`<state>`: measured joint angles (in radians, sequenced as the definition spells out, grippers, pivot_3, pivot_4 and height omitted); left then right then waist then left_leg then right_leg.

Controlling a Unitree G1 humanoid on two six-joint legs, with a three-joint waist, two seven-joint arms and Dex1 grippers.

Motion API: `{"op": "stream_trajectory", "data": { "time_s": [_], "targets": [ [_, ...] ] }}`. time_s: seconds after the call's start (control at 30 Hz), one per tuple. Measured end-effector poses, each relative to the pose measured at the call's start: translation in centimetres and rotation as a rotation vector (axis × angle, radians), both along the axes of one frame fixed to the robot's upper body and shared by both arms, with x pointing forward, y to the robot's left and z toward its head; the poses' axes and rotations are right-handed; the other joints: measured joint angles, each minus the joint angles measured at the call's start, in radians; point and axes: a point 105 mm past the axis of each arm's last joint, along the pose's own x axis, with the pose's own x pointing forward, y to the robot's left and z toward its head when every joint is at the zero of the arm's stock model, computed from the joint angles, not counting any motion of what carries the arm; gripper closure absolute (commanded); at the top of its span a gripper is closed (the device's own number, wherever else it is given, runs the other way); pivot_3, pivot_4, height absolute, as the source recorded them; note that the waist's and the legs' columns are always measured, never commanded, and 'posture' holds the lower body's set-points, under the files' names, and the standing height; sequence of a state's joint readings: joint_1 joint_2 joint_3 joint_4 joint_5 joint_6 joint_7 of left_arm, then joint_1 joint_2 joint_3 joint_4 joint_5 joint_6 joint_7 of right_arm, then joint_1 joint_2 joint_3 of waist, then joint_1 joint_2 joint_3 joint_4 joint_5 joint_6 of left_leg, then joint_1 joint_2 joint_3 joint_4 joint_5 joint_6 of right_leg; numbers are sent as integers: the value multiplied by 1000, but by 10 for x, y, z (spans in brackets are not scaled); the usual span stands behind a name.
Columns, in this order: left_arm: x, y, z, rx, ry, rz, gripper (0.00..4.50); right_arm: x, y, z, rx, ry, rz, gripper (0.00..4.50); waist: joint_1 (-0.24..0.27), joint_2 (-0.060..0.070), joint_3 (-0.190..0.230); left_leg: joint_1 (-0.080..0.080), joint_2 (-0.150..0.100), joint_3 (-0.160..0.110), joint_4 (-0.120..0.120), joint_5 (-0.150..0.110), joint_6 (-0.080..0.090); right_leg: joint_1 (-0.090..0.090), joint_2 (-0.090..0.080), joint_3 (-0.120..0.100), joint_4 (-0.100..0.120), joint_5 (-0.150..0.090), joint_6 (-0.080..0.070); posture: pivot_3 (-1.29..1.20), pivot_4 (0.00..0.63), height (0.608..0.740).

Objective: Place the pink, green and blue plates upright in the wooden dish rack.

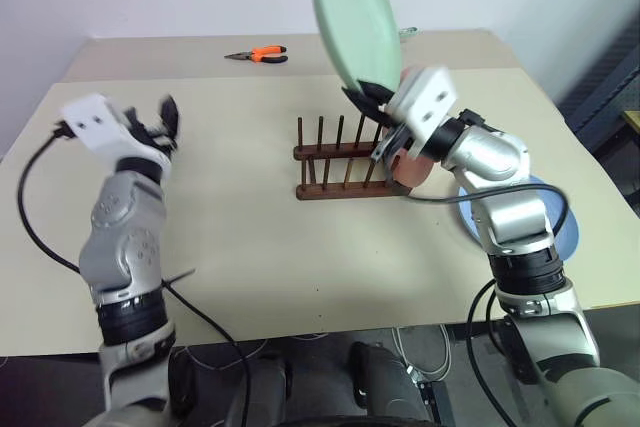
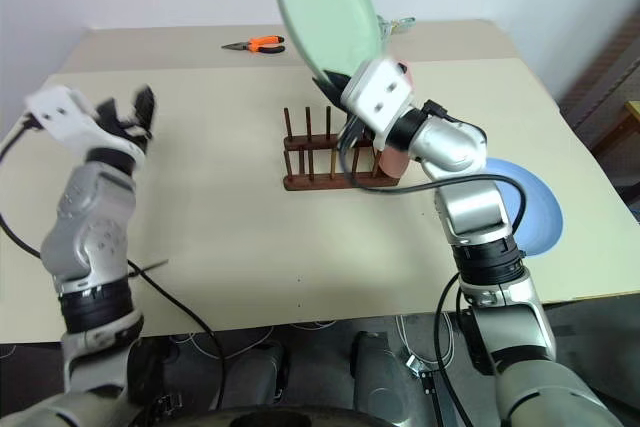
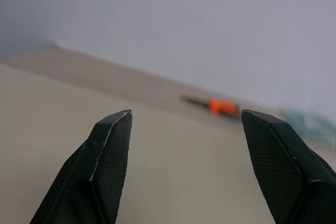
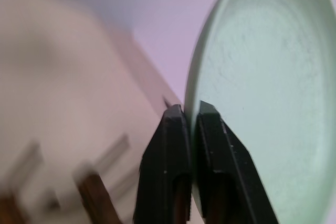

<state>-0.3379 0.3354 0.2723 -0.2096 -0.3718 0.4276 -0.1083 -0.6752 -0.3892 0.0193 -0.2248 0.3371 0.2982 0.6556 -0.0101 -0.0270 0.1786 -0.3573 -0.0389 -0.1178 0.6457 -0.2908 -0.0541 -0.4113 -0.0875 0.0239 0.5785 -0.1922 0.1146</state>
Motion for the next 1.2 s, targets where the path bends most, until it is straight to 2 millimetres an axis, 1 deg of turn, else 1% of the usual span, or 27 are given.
{"op": "stream_trajectory", "data": {
  "time_s": [0.03,0.07,0.1,0.17,0.27,0.33,0.4,0.5,0.63,0.77,0.8,0.83,0.93,1.03,1.2],
  "targets": [
    [-5,-16,-15,139,38,-112,1127,-8,-2,9,109,85,73,4500,-1,1,0,0,0,0,0,0,1,0,0,0,0,0,-1,0,150,740],
    [-12,-30,-29,211,71,-216,1127,-15,-4,14,171,145,123,4500,-1,2,0,1,0,0,0,-1,1,0,-1,0,0,-1,-2,0,150,740],
    [-19,-42,-43,226,102,-306,1127,-21,-7,16,211,191,159,4500,-1,2,0,0,0,0,-1,-1,2,0,-1,0,-1,-2,-3,0,150,740],
    [-30,-58,-60,192,150,-439,1127,-26,-9,13,260,274,191,4500,-2,2,0,0,1,0,-1,-1,2,-1,-1,0,0,-2,-3,0,150,740],
    [-48,-78,-62,224,171,-623,1127,-23,-11,2,306,399,185,4500,-4,5,2,0,2,1,-1,-1,2,-2,0,0,1,-2,-4,0,150,740],
    [-56,-88,-63,256,178,-702,1127,-21,-9,-2,319,438,173,4500,-5,7,2,0,2,2,-1,-2,3,-2,0,0,1,-2,-3,0,150,740],
    [-62,-96,-67,271,203,-758,1127,-19,-7,-11,311,473,150,4500,-5,7,2,0,2,2,-1,-2,3,-2,0,0,1,-2,-3,0,150,740],
    [-68,-101,-75,279,248,-804,1127,-15,-6,-25,299,524,119,4500,-5,7,2,0,1,2,-1,-2,3,-2,0,0,1,-2,-3,0,150,740],
    [-71,-106,-75,283,246,-826,1127,-7,-9,-34,312,571,92,4500,-4,7,2,0,1,2,-1,-2,3,-2,0,0,1,-2,-3,0,150,740],
    [-71,-106,-76,292,249,-827,1127,1,-11,-43,328,636,65,4500,-5,7,2,0,1,2,-1,-2,3,-2,0,0,1,-2,-3,0,150,740],
    [-71,-107,-76,292,249,-826,1095,4,-11,-44,338,648,60,3826,-6,7,2,0,1,2,-1,-2,3,-2,0,0,1,-2,-3,0,150,740],
    [-71,-107,-76,291,248,-826,1095,4,-12,-43,340,648,57,3616,-6,8,2,0,1,2,-1,-2,3,-2,0,0,1,-2,-3,0,150,740],
    [-71,-107,-76,290,247,-825,1095,6,-11,-37,339,613,53,2238,-5,8,2,0,1,2,-1,-2,3,-2,0,0,1,-2,-3,0,150,740],
    [-71,-108,-76,287,248,-824,1095,8,-13,-31,276,514,1,2238,-5,8,2,0,1,2,-1,-2,3,-2,0,0,1,-3,-2,0,150,740],
    [-72,-112,-79,279,262,-842,1095,4,-22,-11,63,269,-79,2238,-4,8,2,0,1,2,-1,-2,3,-2,0,0,1,-3,-1,0,150,740]
  ]
}}
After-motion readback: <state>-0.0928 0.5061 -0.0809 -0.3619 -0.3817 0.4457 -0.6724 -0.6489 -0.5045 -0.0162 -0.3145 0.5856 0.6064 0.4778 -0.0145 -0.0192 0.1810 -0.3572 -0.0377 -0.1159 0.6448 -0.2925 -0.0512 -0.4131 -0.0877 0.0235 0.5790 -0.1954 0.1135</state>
